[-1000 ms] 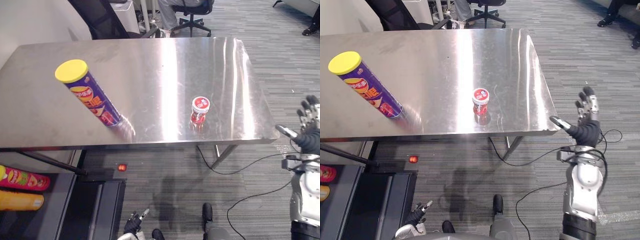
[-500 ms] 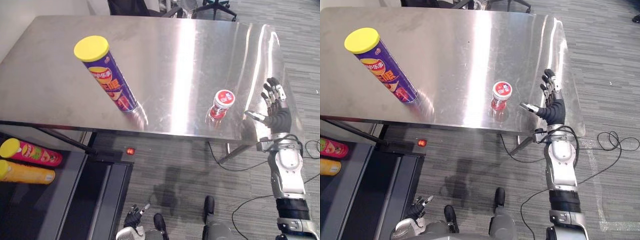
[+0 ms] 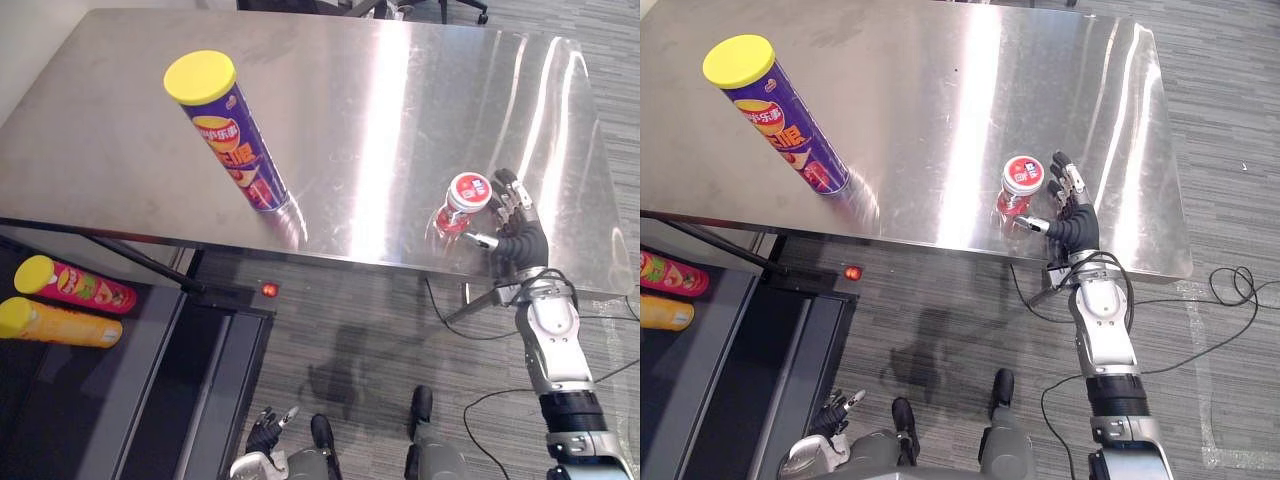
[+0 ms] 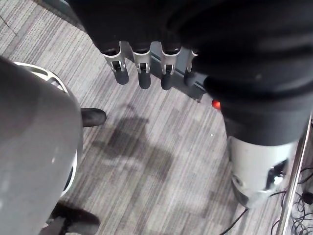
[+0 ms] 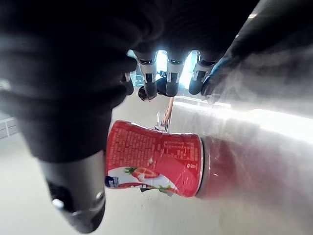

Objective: Put the gum and the chips on the shelf.

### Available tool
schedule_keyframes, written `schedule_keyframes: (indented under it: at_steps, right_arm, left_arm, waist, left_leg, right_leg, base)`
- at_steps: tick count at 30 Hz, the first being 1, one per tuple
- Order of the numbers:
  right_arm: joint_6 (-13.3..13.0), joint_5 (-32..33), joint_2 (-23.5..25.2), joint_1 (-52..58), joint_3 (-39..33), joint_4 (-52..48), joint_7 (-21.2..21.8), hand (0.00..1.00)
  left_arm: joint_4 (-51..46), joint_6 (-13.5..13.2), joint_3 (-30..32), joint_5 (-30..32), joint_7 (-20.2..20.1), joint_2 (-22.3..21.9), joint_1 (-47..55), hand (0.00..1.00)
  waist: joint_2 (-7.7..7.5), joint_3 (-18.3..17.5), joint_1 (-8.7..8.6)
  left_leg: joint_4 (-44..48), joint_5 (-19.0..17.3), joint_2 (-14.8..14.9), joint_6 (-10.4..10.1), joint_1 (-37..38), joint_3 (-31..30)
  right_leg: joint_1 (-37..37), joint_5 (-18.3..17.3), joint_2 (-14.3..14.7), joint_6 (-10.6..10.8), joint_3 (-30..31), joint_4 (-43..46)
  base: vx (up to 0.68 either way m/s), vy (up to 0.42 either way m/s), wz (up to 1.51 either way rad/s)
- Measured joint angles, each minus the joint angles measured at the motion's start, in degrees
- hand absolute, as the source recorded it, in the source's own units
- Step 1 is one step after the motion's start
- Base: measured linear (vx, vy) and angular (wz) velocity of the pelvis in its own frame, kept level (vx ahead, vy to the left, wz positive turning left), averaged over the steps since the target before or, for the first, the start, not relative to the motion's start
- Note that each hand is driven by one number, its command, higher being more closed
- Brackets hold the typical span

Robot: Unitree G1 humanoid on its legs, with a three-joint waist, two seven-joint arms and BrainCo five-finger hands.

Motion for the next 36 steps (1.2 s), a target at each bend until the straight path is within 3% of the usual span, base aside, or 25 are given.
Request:
schedule_keyframes:
  at_steps: [15,18,19,36]
  right_arm:
    - [0.2,0.0,0.0,-5.2,2.1,0.1,-0.4,0.0]
    - [0.2,0.0,0.0,-6.2,2.1,0.1,-0.9,0.0]
    - [0.2,0.0,0.0,-6.4,2.1,0.2,-1.0,1.0]
    - [0.2,-0.1,0.5,-9.3,3.3,0.0,-1.1,1.0]
  left_arm:
    - [0.5,0.0,0.3,0.0,0.3,0.1,-1.2,0.0]
    - [0.5,0.0,0.3,0.0,0.9,0.0,-1.5,0.0]
    - [0.5,0.0,0.3,0.0,0.9,0.0,-1.6,0.0]
    - [0.4,0.0,0.7,0.2,1.7,0.1,-1.9,0.0]
  waist:
    - [-0.08,1.4,0.31]
    - [-0.06,1.4,1.05]
    - [-0.06,1.4,1.17]
    - [-0.55,1.7,1.48]
  left_leg:
    - [-0.1,0.2,-0.2,0.3,-1.2,-0.6]
    - [-0.1,0.3,-0.2,0.4,-1.1,-0.7]
    - [-0.1,0.3,-0.2,0.4,-1.1,-0.7]
    - [-0.3,1.5,-0.4,1.2,-2.2,-1.6]
  right_leg:
    - [-1.1,0.9,-0.1,0.5,-0.1,0.0]
    - [-1.1,1.4,-0.1,0.3,-0.2,0.0]
    - [-1.1,1.4,-0.1,0.2,-0.2,0.0]
    - [-1.9,2.7,-0.2,0.0,-0.2,0.0]
  base:
    - [0.0,-0.001,0.02]
    - [0.0,0.0,0.0]
    - [0.0,0.0,0.0]
    - [-0.02,0.012,0.01]
